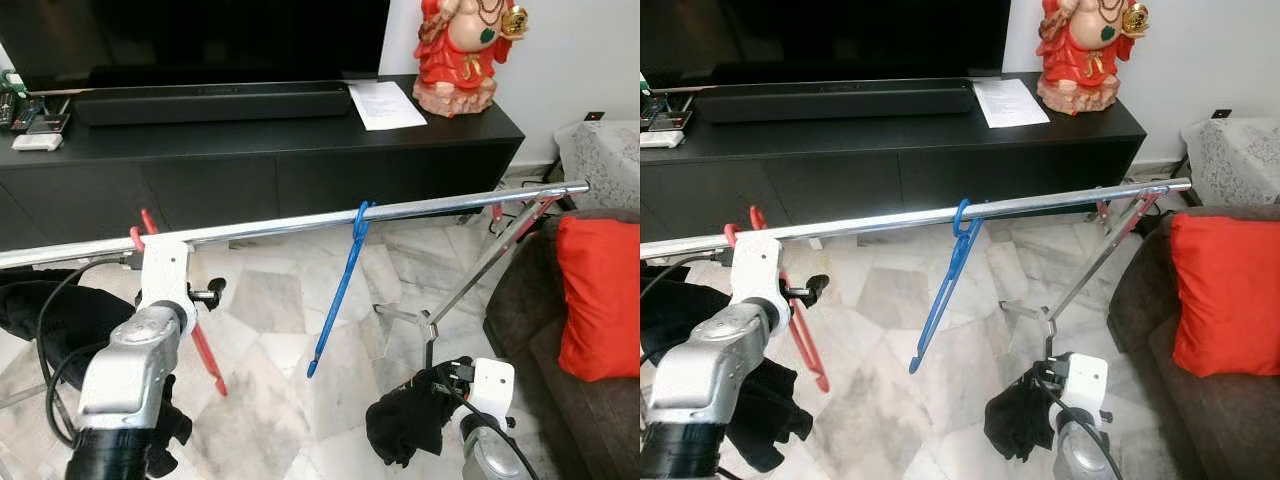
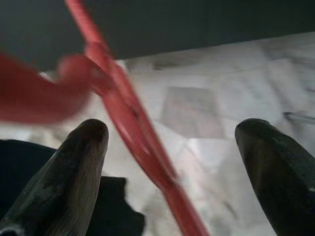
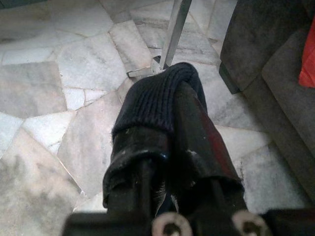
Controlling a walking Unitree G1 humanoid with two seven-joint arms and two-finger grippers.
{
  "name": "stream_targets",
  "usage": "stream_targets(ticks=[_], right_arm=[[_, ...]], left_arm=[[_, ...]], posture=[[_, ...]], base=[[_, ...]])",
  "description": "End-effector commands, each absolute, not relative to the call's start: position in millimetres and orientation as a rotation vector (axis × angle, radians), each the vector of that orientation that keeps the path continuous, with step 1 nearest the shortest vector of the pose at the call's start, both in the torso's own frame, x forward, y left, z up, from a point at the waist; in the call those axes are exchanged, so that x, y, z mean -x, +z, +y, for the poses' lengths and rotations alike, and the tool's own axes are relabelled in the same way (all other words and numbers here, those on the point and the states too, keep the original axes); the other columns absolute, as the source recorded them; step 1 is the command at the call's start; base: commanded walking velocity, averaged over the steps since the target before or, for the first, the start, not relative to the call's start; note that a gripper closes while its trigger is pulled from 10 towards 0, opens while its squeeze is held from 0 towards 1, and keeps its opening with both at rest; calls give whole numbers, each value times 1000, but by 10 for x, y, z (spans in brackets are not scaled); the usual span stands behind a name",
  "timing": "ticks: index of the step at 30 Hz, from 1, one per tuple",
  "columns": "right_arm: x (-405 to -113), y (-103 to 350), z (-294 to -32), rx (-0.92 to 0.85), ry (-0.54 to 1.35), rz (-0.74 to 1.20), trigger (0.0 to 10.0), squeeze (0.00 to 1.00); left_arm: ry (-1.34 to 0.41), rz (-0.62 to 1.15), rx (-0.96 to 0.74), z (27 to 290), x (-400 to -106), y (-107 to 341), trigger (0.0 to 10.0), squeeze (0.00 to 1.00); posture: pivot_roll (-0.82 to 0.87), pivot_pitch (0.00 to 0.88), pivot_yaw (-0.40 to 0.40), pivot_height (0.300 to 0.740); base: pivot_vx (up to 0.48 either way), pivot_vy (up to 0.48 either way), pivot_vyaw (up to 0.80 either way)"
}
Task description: Hang hanger
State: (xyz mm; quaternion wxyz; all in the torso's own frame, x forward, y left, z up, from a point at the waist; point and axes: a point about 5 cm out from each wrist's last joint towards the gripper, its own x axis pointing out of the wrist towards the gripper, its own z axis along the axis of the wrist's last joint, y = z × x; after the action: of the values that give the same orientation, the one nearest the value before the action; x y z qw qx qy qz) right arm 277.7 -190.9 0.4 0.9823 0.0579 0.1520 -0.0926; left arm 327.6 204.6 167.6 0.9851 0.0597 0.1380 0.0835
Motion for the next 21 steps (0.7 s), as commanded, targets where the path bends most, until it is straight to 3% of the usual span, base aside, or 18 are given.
stream_targets(ticks=[1,21], right_arm=[[-2749,-15,-1946,-115,-199,313,10000,0],[-2732,-30,-1930,-119,-199,315,10000,0]], left_arm=[[216,269,-162,2085,-3305,1676,10000,0],[330,185,-215,2099,-3495,1630,10000,0]], posture=[[-23,193,-51,740],[-29,199,-47,740]], base=[[0,0,0],[0,0,0]])
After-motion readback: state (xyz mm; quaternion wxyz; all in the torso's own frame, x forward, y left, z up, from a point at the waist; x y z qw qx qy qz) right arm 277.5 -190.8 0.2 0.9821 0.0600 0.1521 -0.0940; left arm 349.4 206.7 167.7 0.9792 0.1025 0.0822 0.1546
